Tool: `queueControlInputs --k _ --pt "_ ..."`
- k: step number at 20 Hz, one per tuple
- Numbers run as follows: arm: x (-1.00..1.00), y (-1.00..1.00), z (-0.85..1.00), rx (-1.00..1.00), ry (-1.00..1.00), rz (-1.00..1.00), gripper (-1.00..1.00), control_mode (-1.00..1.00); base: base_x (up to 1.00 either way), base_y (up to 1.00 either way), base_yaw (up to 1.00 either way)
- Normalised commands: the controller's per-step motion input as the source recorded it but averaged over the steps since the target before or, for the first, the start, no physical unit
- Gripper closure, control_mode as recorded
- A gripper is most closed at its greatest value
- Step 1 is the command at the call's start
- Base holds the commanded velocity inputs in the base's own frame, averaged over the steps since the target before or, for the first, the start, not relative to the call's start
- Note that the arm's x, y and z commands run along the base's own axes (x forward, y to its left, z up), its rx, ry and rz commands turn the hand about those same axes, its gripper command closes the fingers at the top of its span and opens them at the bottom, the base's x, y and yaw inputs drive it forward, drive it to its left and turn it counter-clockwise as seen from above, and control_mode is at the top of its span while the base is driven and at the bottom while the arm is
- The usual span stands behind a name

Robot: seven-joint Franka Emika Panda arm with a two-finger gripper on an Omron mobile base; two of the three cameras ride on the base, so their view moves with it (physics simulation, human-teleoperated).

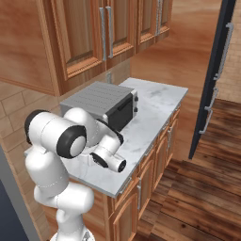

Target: Retrieve the wine glasses from the counter and place one next to each plate.

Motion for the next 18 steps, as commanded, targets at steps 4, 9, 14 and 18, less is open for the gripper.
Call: queueControlInputs --k 4,9,14,18 --pt "0.23 -0.06 -0.05 0.00 0.13 -0.02 -1.00 -1.00 0.00 0.00 0.00" --pt "0.29 -0.01 -0.15 0.00 0.19 -0.05 -1.00 -1.00 0.00 0.00 0.00" --pt "0.22 0.00 -0.16 0.00 0.17 -0.07 1.00 -1.00 0.00 0.00 0.00" --pt "0.01 -0.02 0.00 0.01 0.05 -0.07 1.00 -1.00 0.00 0.00 0.00"
